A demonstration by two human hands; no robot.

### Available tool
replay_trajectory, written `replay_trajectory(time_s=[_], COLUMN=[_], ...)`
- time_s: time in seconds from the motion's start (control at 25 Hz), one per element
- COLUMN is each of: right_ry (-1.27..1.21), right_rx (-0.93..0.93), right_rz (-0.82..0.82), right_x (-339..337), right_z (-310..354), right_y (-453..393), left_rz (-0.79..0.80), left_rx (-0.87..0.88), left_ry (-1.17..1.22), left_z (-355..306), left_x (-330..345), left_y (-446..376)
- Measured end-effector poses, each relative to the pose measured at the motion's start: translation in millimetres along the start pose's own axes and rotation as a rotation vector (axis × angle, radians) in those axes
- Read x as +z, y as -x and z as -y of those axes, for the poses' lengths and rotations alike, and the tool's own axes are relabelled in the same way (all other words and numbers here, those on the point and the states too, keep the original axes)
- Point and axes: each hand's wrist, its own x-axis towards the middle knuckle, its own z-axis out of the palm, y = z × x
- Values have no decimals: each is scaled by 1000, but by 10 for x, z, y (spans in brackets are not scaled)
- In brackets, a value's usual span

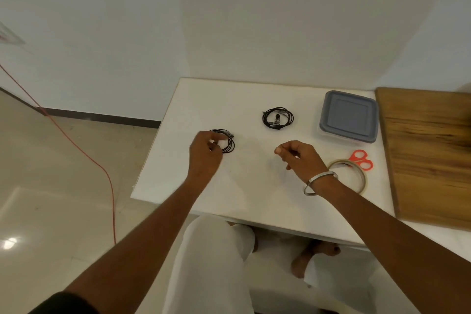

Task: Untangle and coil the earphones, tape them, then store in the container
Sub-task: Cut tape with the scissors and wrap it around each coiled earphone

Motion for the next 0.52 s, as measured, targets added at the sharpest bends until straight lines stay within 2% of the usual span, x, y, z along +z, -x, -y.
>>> replay_trajectory(time_s=[0.04,0.08,0.12,0.2,0.4,0.52], right_ry=[-3,-2,-1,1,-38,-57], right_rx=[-10,-18,-24,-32,-51,-52], right_rz=[-8,-15,-23,-37,-39,-43], right_x=[7,15,27,46,49,26], right_z=[-18,-29,-41,-62,-66,-75], right_y=[-3,-9,-21,-49,-75,-79], left_rz=[-131,-198,-208,-122,-11,29], left_rx=[-93,-208,-332,-504,-574,-548], left_ry=[-60,-119,-173,-302,-464,-548], left_z=[110,248,359,488,302,210], left_x=[-49,-84,-112,-112,39,128], left_y=[-115,-241,-355,-522,-660,-680])
